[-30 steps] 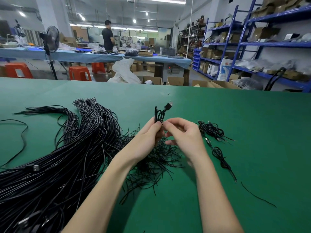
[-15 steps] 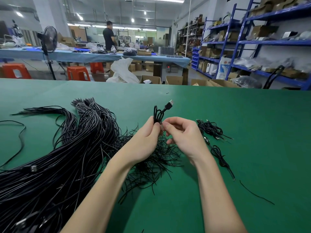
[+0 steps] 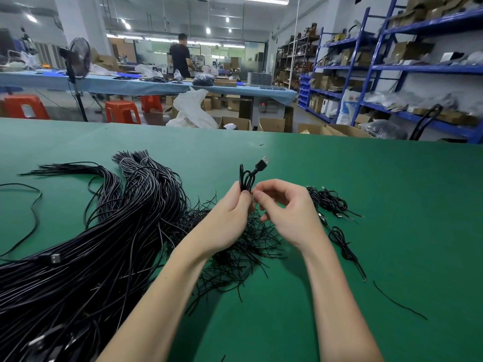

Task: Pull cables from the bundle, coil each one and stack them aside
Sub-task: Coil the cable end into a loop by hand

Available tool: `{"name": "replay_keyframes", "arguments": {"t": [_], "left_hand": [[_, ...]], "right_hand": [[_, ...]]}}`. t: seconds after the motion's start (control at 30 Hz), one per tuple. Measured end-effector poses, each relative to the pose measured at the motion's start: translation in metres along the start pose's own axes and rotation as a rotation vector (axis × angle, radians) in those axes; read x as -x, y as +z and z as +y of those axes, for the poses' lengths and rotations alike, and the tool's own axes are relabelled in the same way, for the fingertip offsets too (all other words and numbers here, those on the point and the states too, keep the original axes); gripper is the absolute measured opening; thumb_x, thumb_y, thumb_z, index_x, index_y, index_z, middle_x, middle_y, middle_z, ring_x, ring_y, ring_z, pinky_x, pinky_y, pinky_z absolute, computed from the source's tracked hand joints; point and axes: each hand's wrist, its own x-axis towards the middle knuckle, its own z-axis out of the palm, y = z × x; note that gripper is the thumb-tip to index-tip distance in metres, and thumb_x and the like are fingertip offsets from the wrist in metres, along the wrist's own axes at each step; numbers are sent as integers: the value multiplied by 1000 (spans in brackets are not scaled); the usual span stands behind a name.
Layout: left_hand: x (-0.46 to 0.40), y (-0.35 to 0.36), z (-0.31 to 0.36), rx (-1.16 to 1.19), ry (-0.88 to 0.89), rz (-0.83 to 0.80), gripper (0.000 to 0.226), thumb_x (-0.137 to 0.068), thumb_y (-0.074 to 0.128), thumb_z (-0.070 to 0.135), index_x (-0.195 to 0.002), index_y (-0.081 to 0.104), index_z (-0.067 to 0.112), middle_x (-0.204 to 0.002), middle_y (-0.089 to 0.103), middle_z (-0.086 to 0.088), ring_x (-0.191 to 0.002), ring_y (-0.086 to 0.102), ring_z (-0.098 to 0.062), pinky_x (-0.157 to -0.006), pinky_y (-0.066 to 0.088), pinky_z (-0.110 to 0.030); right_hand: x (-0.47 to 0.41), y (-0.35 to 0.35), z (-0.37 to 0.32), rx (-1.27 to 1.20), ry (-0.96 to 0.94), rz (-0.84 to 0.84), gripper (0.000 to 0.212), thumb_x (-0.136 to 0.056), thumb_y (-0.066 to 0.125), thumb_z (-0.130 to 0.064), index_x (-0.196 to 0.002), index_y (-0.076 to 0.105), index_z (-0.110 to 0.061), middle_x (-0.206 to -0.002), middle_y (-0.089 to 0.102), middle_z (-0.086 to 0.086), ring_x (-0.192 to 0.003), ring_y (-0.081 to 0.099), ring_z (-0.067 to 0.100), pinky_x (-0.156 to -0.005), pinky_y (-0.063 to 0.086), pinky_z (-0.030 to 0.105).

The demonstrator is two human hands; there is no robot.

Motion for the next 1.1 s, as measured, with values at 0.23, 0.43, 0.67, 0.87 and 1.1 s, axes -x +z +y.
{"name": "replay_keyframes", "arguments": {"t": [0.23, 0.43, 0.67, 0.87, 1.1], "left_hand": [[3, -9, 5, -29, 125, -82, 22, -108, 36, 26, -104, 53, 13, -83, 50, 3, -77, 45, -12, -75, 44, -43], [3, -9, 6, 67, 128, 22, 14, -104, 55, 19, -112, 66, 22, -98, 77, 3, -99, 70, -13, -93, 54, -30], [3, -3, 4, 215, 137, 138, 9, -94, 69, 12, -90, 61, 15, -93, 78, -6, -93, 73, -17, -83, 51, -17], [5, -4, 4, 253, 191, 149, 15, -88, 76, 8, -85, 69, 20, -93, 77, -6, -92, 72, -15, -86, 54, -22], [7, -4, 3, 290, 213, 191, 15, -85, 76, 0, -87, 72, 15, -87, 78, 2, -85, 73, -7, -78, 52, -15]], "right_hand": [[2, -8, -1, 175, -115, 45, 10, -95, 67, -13, -91, 72, -22, -83, 71, -10, -83, 66, 13, -60, 60, 39], [0, -7, -6, -75, 103, 50, 10, -97, 65, -7, -93, 71, -15, -75, 72, -2, -65, 62, 2, -52, 51, 19], [-2, -9, -10, -408, 460, 46, 6, -95, 68, -11, -91, 72, -10, -74, 72, -3, -57, 60, 4, -42, 41, 14], [1, -10, -10, -846, 742, 12, 7, -94, 65, -13, -89, 70, -11, -70, 66, 2, -51, 59, 8, -32, 34, 9], [2, -4, -2, -965, 766, -55, 8, -77, 75, -12, -83, 76, -8, -73, 65, 3, -53, 59, 8, -32, 35, 10]]}}
